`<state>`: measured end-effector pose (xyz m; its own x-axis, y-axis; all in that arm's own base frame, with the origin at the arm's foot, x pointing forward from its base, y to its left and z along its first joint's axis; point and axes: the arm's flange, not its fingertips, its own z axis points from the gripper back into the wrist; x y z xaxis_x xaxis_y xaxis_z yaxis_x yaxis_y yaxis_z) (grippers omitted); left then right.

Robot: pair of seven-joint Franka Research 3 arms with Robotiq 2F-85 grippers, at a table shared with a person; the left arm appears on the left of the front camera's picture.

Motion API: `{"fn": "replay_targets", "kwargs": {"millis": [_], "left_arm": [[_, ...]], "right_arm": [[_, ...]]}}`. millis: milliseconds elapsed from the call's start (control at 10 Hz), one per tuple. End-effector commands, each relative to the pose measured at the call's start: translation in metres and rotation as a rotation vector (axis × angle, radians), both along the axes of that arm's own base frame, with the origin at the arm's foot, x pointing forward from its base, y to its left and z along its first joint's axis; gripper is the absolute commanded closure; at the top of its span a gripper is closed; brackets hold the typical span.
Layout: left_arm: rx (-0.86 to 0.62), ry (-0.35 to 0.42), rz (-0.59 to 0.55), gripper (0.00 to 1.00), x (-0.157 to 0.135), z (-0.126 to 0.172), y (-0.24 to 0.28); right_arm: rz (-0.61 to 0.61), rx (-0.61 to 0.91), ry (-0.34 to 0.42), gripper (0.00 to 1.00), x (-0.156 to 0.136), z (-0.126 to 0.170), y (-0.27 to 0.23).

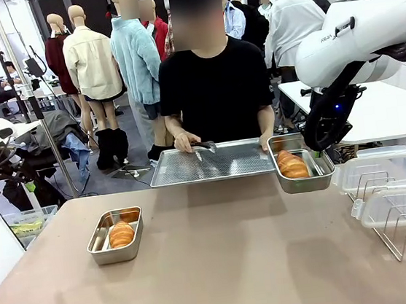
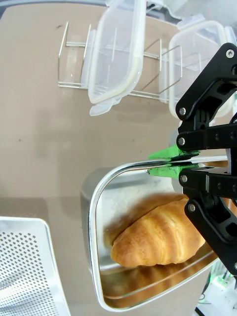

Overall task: Place the bread in airtight containers.
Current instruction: Once an object is inside an Airtight Container , place the container in the center of the table.

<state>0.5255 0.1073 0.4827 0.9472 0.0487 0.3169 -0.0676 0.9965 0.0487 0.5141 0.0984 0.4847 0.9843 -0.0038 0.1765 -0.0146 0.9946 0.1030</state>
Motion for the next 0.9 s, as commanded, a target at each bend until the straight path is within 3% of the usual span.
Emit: {"fn": "replay_targets", "kwargs": {"millis": [0, 200, 400, 800], "left_arm": [[0.016, -0.001, 0.01, 0.0, -0.001, 0.002, -0.001], [0.016, -0.001, 0.01, 0.0, -0.001, 0.002, -0.001], [0.016, -0.001, 0.01, 0.0, -0.001, 0.002, -0.001], [0.016, -0.001, 0.01, 0.0, -0.001, 0.002, -0.001]], "right_arm": [[-0.001, 0.002, -0.006, 1.0, -0.001, 0.003, 0.0], [-0.032, -0.034, 0.002, 1.0, -0.008, -0.004, 0.009], [-0.082, -0.023, -0.004, 1.0, -0.007, -0.034, 0.021], [-0.059, 0.013, 0.011, 1.0, -0.003, -0.107, 0.046]]}}
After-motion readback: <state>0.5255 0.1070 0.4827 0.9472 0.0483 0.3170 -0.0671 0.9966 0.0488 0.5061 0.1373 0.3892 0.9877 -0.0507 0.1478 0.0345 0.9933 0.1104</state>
